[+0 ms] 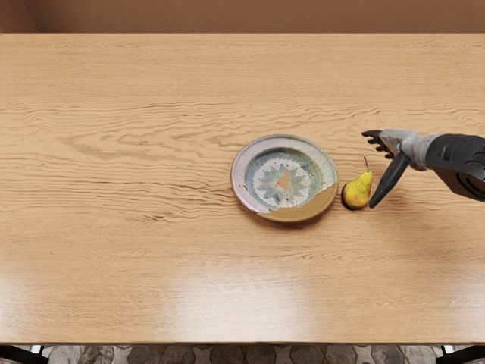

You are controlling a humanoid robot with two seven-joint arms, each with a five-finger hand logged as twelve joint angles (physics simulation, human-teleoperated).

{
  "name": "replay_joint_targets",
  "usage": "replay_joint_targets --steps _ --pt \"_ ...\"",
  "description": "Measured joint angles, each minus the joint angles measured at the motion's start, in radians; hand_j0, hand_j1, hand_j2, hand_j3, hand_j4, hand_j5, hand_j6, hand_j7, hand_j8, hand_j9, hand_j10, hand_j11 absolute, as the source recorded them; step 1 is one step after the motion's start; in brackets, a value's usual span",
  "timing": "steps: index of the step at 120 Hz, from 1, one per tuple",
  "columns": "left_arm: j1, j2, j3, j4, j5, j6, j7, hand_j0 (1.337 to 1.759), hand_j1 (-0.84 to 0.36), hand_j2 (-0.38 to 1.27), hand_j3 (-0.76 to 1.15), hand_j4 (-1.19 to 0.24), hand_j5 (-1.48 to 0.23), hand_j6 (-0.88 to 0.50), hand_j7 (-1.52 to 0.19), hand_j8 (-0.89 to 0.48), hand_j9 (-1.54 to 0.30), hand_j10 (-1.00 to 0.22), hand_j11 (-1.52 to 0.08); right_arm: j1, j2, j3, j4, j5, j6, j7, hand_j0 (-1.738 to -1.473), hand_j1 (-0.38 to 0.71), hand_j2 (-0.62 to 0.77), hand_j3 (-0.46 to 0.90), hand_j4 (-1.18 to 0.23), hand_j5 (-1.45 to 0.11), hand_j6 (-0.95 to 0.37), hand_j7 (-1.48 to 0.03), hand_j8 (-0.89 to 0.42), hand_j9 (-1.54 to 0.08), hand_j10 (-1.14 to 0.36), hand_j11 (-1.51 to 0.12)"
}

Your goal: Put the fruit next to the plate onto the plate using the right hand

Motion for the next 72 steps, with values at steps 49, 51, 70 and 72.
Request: replay_joint_targets --steps 49,51,70,72 --pt "0.000 0.000 0.000 0.000 0.000 0.000 0.000 1.658 0.34 0.00 0.00 -0.01 -0.01 -0.01 -0.01 -0.01 -0.01 -0.01 -0.01 -0.030 0.010 0.000 0.003 -0.016 0.006 0.032 -1.658 -0.35 0.00 0.00 0.00 0.00 0.00 0.00 0.00 0.00 0.00 0.00" --pt "0.000 0.000 0.000 0.000 0.000 0.000 0.000 1.658 0.34 0.00 0.00 -0.01 -0.01 -0.01 -0.01 -0.01 -0.01 -0.01 -0.01 -0.031 0.010 0.000 0.003 -0.017 0.009 0.035 -1.658 -0.35 0.00 0.00 0.00 0.00 0.00 0.00 0.00 0.00 0.00 0.00" --pt "0.000 0.000 0.000 0.000 0.000 0.000 0.000 1.658 0.34 0.00 0.00 -0.01 -0.01 -0.01 -0.01 -0.01 -0.01 -0.01 -0.01 -0.034 0.011 0.000 0.003 -0.020 0.030 0.049 -1.658 -0.35 0.00 0.00 0.00 0.00 0.00 0.00 0.00 0.00 0.00 0.00" --pt "0.000 0.000 0.000 0.000 0.000 0.000 0.000 1.658 0.34 0.00 0.00 -0.01 -0.01 -0.01 -0.01 -0.01 -0.01 -0.01 -0.01 -0.034 0.011 0.000 0.003 -0.020 0.032 0.050 -1.658 -0.35 0.00 0.00 0.00 0.00 0.00 0.00 0.00 0.00 0.00 0.00"
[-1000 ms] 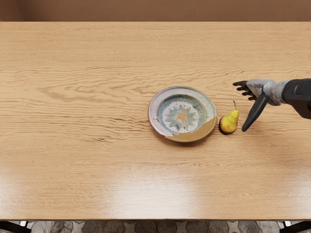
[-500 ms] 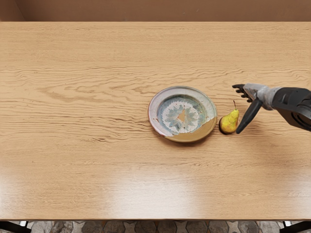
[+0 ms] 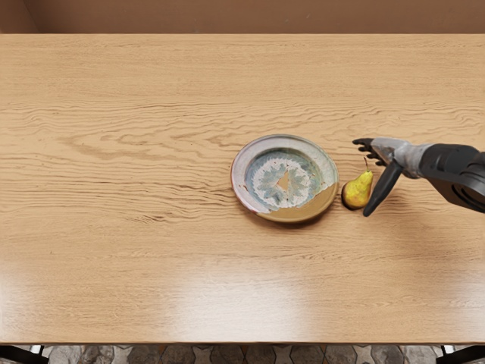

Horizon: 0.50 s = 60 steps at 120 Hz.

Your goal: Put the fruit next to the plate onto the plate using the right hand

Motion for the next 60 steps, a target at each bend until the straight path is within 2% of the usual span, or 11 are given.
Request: replay_joint_targets --steps 31,38,45,53,55,60 --pt "0.000 0.000 0.000 0.000 0.000 0.000 0.000 1.658 0.34 0.00 0.00 -0.01 -0.01 -0.01 -0.01 -0.01 -0.01 -0.01 -0.01 -0.008 -0.001 0.000 0.000 -0.001 0.007 0.004 -1.658 -0.35 0.00 0.00 0.00 0.00 0.00 0.00 0.00 0.00 0.00 0.00" --pt "0.000 0.000 0.000 0.000 0.000 0.000 0.000 1.658 0.34 0.00 0.00 -0.01 -0.01 -0.01 -0.01 -0.01 -0.01 -0.01 -0.01 -0.010 -0.005 0.000 0.000 -0.001 0.009 0.004 -1.658 -0.31 -0.01 0.00 -0.03 -0.04 -0.04 -0.04 -0.04 -0.04 -0.03 -0.04" --pt "0.000 0.000 0.000 0.000 0.000 0.000 0.000 1.658 0.34 0.00 0.00 -0.01 -0.01 -0.01 -0.01 -0.01 -0.01 -0.01 -0.01 -0.013 -0.008 0.000 0.000 -0.001 0.035 0.004 -1.658 -0.20 -0.02 0.00 -0.13 -0.17 -0.13 -0.17 -0.13 -0.17 -0.13 -0.17" --pt "0.000 0.000 0.000 0.000 0.000 0.000 0.000 1.658 0.34 0.00 0.00 -0.01 -0.01 -0.01 -0.01 -0.01 -0.01 -0.01 -0.01 -0.014 -0.011 0.004 -0.001 0.005 0.116 0.003 -1.658 0.04 -0.06 0.00 -0.33 -0.42 -0.33 -0.42 -0.33 -0.42 -0.33 -0.42" --pt "0.000 0.000 0.000 0.000 0.000 0.000 0.000 1.658 0.34 0.00 0.00 -0.01 -0.01 -0.01 -0.01 -0.01 -0.01 -0.01 -0.01 -0.014 -0.011 0.005 -0.001 0.005 0.134 0.003 -1.658 0.09 -0.07 0.00 -0.37 -0.48 -0.37 -0.48 -0.32 -0.48 -0.37 -0.48" --pt "0.000 0.000 0.000 0.000 0.000 0.000 0.000 1.658 0.34 0.00 0.00 -0.01 -0.01 -0.01 -0.01 -0.01 -0.01 -0.01 -0.01 -0.013 -0.012 0.008 -0.002 0.008 0.174 0.003 -1.658 0.20 -0.09 0.00 -0.17 -0.69 -0.44 -0.60 -0.35 -0.60 -0.46 -0.60"
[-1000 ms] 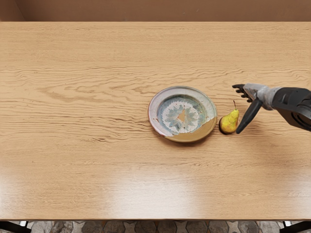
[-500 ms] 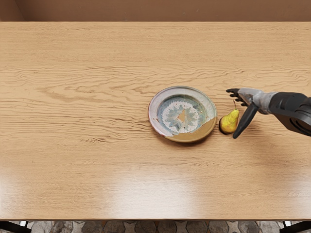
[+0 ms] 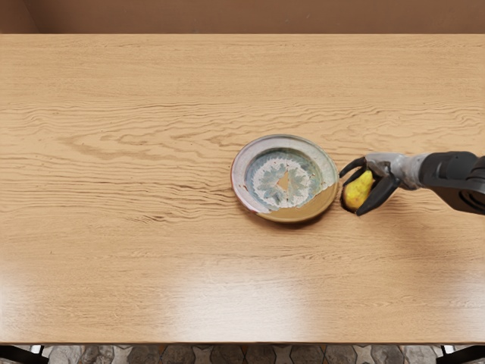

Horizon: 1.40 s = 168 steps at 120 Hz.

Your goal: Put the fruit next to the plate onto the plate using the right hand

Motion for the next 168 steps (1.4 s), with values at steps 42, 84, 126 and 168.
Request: replay_joint_targets --steps 42,84,126,168 --pt "0.000 0.000 0.000 0.000 0.000 0.000 0.000 1.658 0.34 0.00 0.00 -0.01 -0.01 -0.01 -0.01 -0.01 -0.01 -0.01 -0.01 0.000 -0.048 0.005 -0.021 0.055 0.109 -0.001 -1.650 0.30 0.23 0.00 -0.54 -1.12 -0.36 -1.04 -0.22 -1.10 -0.37 -1.10" --pt "0.000 0.000 0.000 0.000 0.000 0.000 0.000 1.658 0.34 0.00 0.00 -0.01 -0.01 -0.01 -0.01 -0.01 -0.01 -0.01 -0.01 0.030 -0.070 0.009 -0.042 0.102 0.129 -0.001 -1.654 0.38 0.42 0.00 -0.74 -1.27 -0.31 -1.12 -0.16 -1.23 -0.35 -1.20" --pt "0.000 0.000 0.000 0.000 0.000 0.000 0.000 1.658 0.34 0.00 0.00 -0.01 -0.01 -0.01 -0.01 -0.01 -0.01 -0.01 -0.01 0.178 -0.094 0.015 -0.042 0.236 0.240 -0.009 -1.657 0.41 0.59 0.00 -0.82 -1.23 -0.46 -1.13 -0.30 -1.18 -0.55 -1.16" --pt "0.000 0.000 0.000 0.000 0.000 0.000 0.000 1.658 0.34 0.00 0.00 -0.01 -0.01 -0.01 -0.01 -0.01 -0.01 -0.01 -0.01 0.265 -0.022 0.016 -0.043 0.279 0.239 -0.011 -1.658 0.35 0.58 0.00 -0.86 -1.16 -0.63 -1.13 -0.52 -1.15 -0.81 -1.14"
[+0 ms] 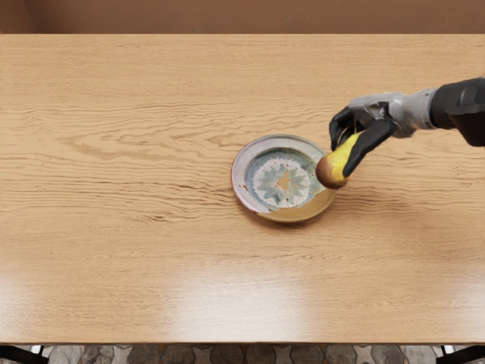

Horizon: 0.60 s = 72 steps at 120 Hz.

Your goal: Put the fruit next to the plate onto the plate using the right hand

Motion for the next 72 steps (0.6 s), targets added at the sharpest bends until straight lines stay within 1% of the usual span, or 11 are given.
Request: replay_joint_targets --steps 15,24,45,47,51,53,56,59,61,64,72 --pt "0.000 0.000 0.000 0.000 0.000 0.000 0.000 1.658 0.34 0.00 0.00 -0.01 -0.01 -0.01 -0.01 -0.01 -0.01 -0.01 -0.01 0.031 0.074 0.000 -0.005 0.001 -0.038 -0.015 -1.658 0.35 0.60 0.00 -0.87 -1.15 -0.62 -1.13 -0.52 -1.14 -0.84 -1.14" --pt "0.000 0.000 0.000 0.000 0.000 0.000 0.000 1.658 0.34 0.00 0.00 -0.01 -0.01 -0.01 -0.01 -0.01 -0.01 -0.01 -0.01 0.039 0.103 0.000 -0.014 -0.001 -0.050 -0.019 -1.658 0.35 0.59 0.00 -0.87 -1.15 -0.66 -1.13 -0.53 -1.14 -0.85 -1.14" --pt "0.000 0.000 0.000 0.000 0.000 0.000 0.000 1.658 0.34 0.00 0.00 -0.01 -0.01 -0.01 -0.01 -0.01 -0.01 -0.01 -0.01 0.045 0.129 0.000 -0.037 -0.009 -0.061 -0.023 -1.656 0.36 0.60 0.00 -0.87 -1.14 -0.68 -1.13 -0.55 -1.14 -0.86 -1.14" --pt "0.000 0.000 0.000 0.000 0.000 0.000 0.000 1.658 0.34 0.00 0.00 -0.01 -0.01 -0.01 -0.01 -0.01 -0.01 -0.01 -0.01 0.045 0.131 -0.001 -0.038 -0.009 -0.061 -0.023 -1.656 0.34 0.56 0.00 -0.87 -1.14 -0.68 -1.13 -0.55 -1.14 -0.86 -1.14" --pt "0.000 0.000 0.000 0.000 0.000 0.000 0.000 1.658 0.34 0.00 0.00 -0.01 -0.01 -0.01 -0.01 -0.01 -0.01 -0.01 -0.01 0.045 0.135 -0.001 -0.041 -0.011 -0.062 -0.023 -1.655 0.35 0.59 0.00 -0.87 -1.14 -0.69 -1.13 -0.55 -1.14 -0.86 -1.14" --pt "0.000 0.000 0.000 0.000 0.000 0.000 0.000 1.658 0.34 0.00 0.00 -0.01 -0.01 -0.01 -0.01 -0.01 -0.01 -0.01 -0.01 0.045 0.137 -0.001 -0.043 -0.012 -0.062 -0.023 -1.655 0.34 0.56 0.00 -0.87 -1.14 -0.69 -1.13 -0.55 -1.14 -0.86 -1.14" --pt "0.000 0.000 0.000 0.000 0.000 0.000 0.000 1.658 0.34 0.00 0.00 -0.01 -0.01 -0.01 -0.01 -0.01 -0.01 -0.01 -0.01 0.045 0.139 -0.001 -0.044 -0.013 -0.063 -0.024 -1.655 0.35 0.58 0.00 -0.87 -1.14 -0.70 -1.13 -0.55 -1.15 -0.86 -1.14" --pt "0.000 0.000 0.000 0.000 0.000 0.000 0.000 1.658 0.34 0.00 0.00 -0.01 -0.01 -0.01 -0.01 -0.01 -0.01 -0.01 -0.01 0.045 0.141 -0.001 -0.045 -0.013 -0.063 -0.024 -1.655 0.34 0.54 0.00 -0.87 -1.13 -0.70 -1.13 -0.54 -1.14 -0.86 -1.14" --pt "0.000 0.000 0.000 0.000 0.000 0.000 0.000 1.658 0.34 0.00 0.00 -0.01 -0.01 -0.01 -0.01 -0.01 -0.01 -0.01 -0.01 0.044 0.142 -0.001 -0.046 -0.013 -0.064 -0.024 -1.655 0.35 0.57 0.00 -0.85 -1.11 -0.70 -1.11 -0.54 -1.12 -0.85 -1.12" --pt "0.000 0.000 0.000 0.000 0.000 0.000 0.000 1.658 0.34 0.00 0.00 -0.01 -0.01 -0.01 -0.01 -0.01 -0.01 -0.01 -0.01 0.043 0.146 -0.001 -0.050 -0.011 -0.072 -0.023 -1.656 0.32 0.50 0.00 -0.80 -1.04 -0.67 -1.04 -0.52 -1.05 -0.80 -1.05" --pt "0.000 0.000 0.000 0.000 0.000 0.000 0.000 1.658 0.34 0.00 0.00 -0.01 -0.01 -0.01 -0.01 -0.01 -0.01 -0.01 -0.01 0.035 0.168 -0.001 -0.057 -0.009 -0.127 -0.023 -1.656 0.15 0.36 0.00 -0.59 -0.76 -0.49 -0.76 -0.39 -0.77 -0.59 -0.77"
